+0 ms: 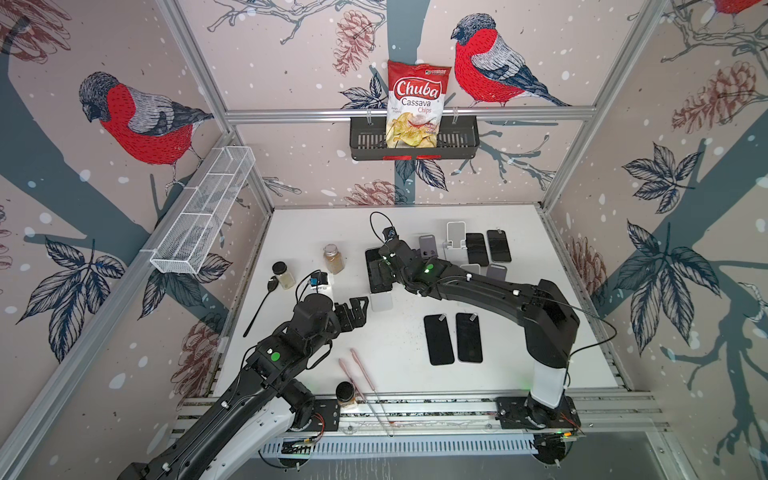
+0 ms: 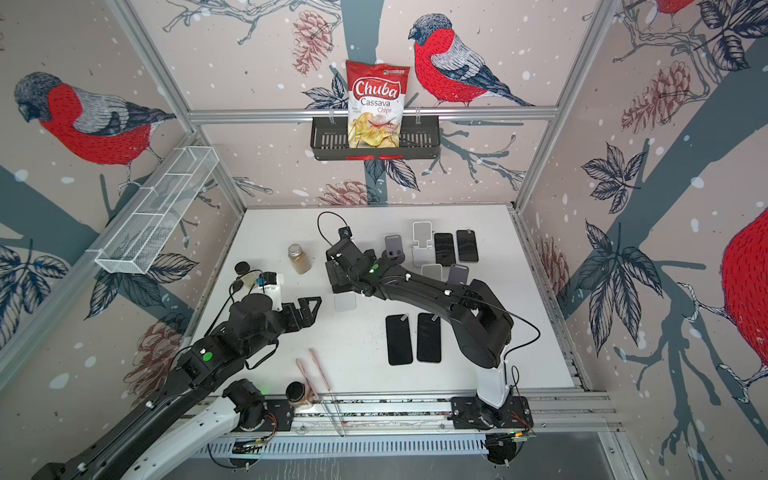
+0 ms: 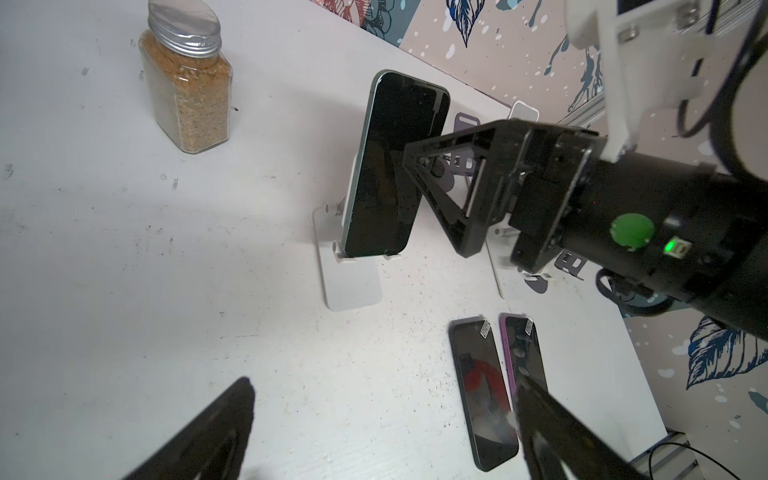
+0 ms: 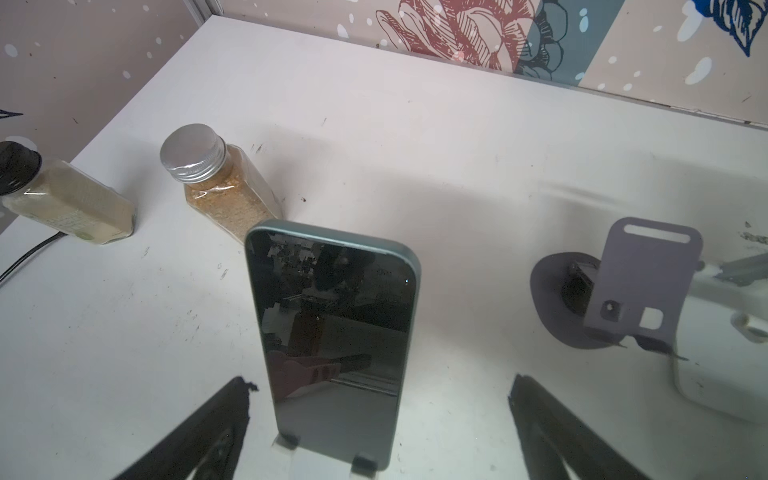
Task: Remove the phone from the phone stand
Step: 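Lower the right gripper onto the top of the teal-edged phone on the white stand, then close the right gripper on the teal-edged phone and lift it off the stand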
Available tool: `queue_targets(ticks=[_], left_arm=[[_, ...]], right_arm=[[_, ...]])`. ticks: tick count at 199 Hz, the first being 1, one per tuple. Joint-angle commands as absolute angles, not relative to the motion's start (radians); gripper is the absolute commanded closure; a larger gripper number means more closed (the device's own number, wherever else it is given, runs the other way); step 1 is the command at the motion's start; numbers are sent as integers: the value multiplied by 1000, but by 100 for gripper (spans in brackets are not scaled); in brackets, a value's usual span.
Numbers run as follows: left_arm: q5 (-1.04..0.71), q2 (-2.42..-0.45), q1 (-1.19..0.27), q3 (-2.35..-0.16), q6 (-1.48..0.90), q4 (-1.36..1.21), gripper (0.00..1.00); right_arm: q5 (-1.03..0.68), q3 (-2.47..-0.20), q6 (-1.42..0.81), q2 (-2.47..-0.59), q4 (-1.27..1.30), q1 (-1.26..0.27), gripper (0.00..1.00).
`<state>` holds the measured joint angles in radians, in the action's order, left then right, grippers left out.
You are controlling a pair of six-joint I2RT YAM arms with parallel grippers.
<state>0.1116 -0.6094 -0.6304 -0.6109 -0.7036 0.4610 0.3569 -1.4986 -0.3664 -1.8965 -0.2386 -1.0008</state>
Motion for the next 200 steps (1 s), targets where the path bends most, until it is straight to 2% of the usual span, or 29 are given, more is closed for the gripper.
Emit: queue_targets(ticks=[1,164,200], left_arm=[[112,-595,-626,-609,-705,477,4],[121,-540,-626,-568,-718,465,4],[129,-538,-626,-561,-716,460,4]], right_arm=[[365,-1509,-379,-1909,-179,-1005,1],[424,-1650,-389,-2080,-179,-1006,0],[440,-1649,-387,-2096,-174,-1006,5]])
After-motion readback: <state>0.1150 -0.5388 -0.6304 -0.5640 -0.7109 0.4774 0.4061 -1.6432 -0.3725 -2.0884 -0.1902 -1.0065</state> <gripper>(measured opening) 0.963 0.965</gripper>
